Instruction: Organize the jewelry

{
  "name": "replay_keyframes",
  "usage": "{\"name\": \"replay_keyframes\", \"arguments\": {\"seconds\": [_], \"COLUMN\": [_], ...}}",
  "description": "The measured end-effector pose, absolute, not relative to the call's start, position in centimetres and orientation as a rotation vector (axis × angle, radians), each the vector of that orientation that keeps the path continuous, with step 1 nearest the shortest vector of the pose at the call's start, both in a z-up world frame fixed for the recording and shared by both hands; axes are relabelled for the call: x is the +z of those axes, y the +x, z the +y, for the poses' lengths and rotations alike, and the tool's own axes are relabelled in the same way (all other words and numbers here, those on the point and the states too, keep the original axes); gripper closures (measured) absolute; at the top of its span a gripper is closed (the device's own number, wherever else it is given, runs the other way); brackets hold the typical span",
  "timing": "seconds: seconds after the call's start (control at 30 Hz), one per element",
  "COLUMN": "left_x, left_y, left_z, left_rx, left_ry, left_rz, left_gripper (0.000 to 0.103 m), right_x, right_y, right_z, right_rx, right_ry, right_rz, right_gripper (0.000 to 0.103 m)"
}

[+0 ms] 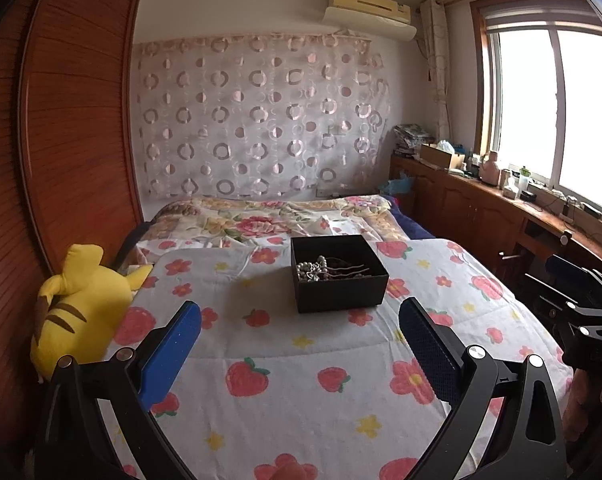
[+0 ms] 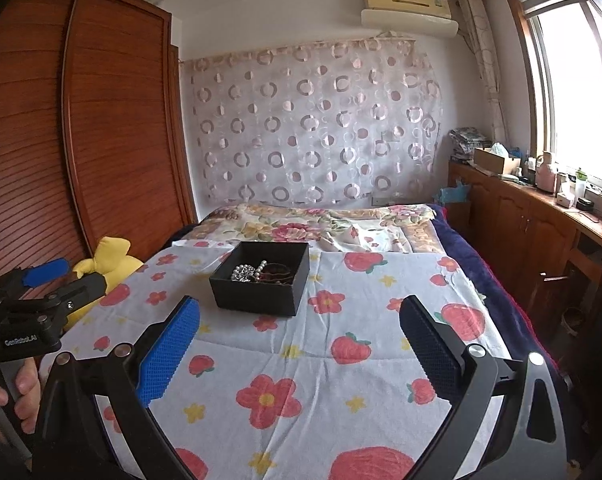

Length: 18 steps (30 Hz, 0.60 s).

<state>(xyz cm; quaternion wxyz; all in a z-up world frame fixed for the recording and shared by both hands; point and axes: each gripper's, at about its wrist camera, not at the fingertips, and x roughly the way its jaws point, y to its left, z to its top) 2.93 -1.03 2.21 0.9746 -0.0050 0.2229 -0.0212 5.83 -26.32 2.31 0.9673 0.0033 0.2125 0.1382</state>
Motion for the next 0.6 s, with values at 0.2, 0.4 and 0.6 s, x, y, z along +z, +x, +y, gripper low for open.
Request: {"name": "replay_keyframes", "arguments": {"seconds": [0.2,0.4,0.6], "left_x": [2.36,2.54,3.1], "left_y": [2.6,2.4,2.37], "left_z": [-0.95,-1.02,-1.0], "left_rx": [-0.038,-0.037,-0.031], "left_ry": [-0.013,-0.017,-0.025], "left_rz": [0.443,0.438,0.429], "left_gripper": [0.007,0.007,0.007], "right_x": [2.25,2.25,2.23], "right_y": [5.98,5.99,6.01], "right_z": [-26.4,-26.43,-26.43], "right_rx": [0.275,0.276,0.274], "right_ry": [0.01,0.012,0.011], "right_rz": [0.428,0.429,0.427], "right_gripper": [0.002,0.002,0.002]}}
